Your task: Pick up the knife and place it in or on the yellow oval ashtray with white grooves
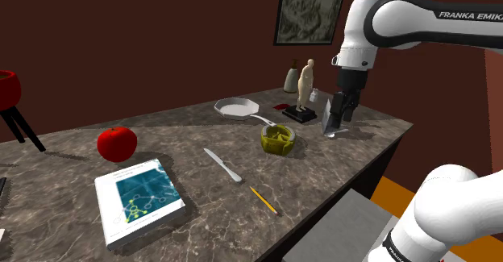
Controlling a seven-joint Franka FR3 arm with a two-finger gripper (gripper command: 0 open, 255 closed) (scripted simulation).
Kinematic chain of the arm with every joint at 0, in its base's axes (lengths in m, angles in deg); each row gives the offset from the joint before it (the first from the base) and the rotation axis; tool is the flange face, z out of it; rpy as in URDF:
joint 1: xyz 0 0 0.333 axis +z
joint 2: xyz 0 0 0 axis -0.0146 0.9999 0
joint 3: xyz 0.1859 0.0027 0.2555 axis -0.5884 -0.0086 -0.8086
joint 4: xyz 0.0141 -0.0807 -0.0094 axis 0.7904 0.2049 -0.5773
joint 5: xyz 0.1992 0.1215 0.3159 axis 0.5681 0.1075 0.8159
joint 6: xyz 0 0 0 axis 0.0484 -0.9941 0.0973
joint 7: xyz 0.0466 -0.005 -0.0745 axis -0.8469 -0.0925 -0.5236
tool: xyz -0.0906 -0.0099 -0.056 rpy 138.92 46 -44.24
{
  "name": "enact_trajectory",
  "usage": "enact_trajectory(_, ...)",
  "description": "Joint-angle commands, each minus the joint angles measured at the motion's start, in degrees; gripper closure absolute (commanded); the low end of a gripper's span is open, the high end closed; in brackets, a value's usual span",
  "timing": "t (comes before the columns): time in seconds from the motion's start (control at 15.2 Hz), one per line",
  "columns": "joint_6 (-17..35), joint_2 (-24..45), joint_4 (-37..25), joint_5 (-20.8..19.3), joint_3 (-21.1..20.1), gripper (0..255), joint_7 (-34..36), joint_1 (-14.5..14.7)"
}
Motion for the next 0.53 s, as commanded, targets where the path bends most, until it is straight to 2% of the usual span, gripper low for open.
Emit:
enact_trajectory(0.0,0.0,0.0,0.0,0.0,0.0,0,0.0,0.0)
enact_trajectory(0.46,11.8,10.5,-0.7,2.4,-5.9,0,5.3,1.2)
